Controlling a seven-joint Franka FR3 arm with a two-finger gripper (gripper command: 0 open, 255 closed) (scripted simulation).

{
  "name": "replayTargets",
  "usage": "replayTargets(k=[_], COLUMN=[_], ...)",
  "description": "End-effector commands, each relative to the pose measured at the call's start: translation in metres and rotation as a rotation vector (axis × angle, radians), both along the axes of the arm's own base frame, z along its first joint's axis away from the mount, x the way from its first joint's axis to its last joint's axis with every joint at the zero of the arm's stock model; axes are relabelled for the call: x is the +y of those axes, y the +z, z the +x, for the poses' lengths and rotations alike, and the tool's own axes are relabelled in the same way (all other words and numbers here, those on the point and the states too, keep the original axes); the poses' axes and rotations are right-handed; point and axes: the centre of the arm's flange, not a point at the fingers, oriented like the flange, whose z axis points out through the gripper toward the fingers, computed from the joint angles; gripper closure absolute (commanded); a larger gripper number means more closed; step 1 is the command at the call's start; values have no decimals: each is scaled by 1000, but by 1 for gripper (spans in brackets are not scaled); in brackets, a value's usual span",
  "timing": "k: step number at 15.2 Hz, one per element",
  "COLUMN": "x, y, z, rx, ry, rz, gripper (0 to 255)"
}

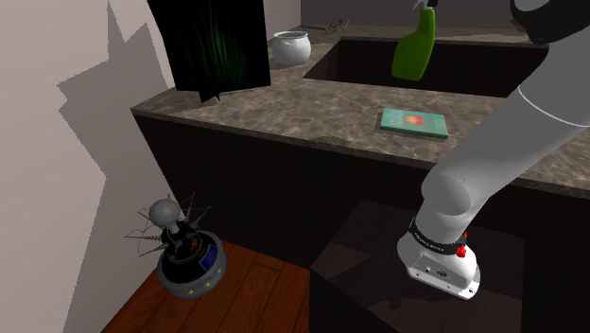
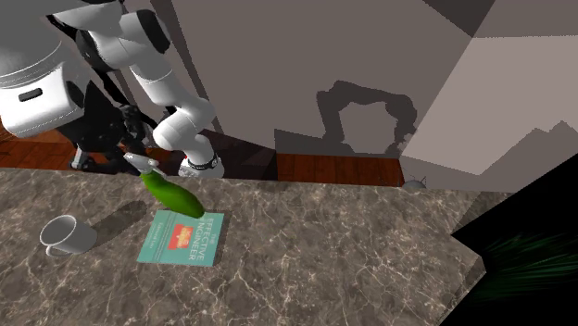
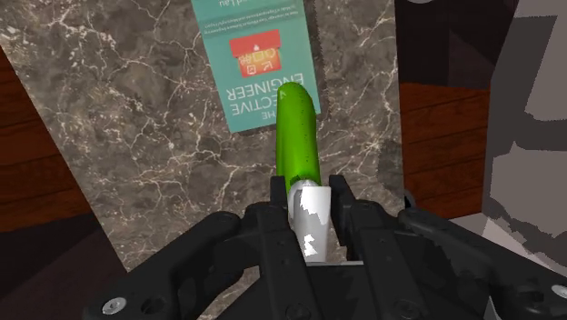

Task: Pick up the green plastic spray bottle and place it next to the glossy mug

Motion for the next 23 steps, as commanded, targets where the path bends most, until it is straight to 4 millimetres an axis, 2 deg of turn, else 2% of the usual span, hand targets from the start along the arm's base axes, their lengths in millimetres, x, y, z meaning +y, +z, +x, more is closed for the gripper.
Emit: replayTargets(k=[1,17,23], x=[-8,-68,-68], y=[0,0,-32], z=[-26,-230,-230], rx=[0,0,0], ry=[2,2,2], rz=[0,0,0], gripper=[255,255,255])
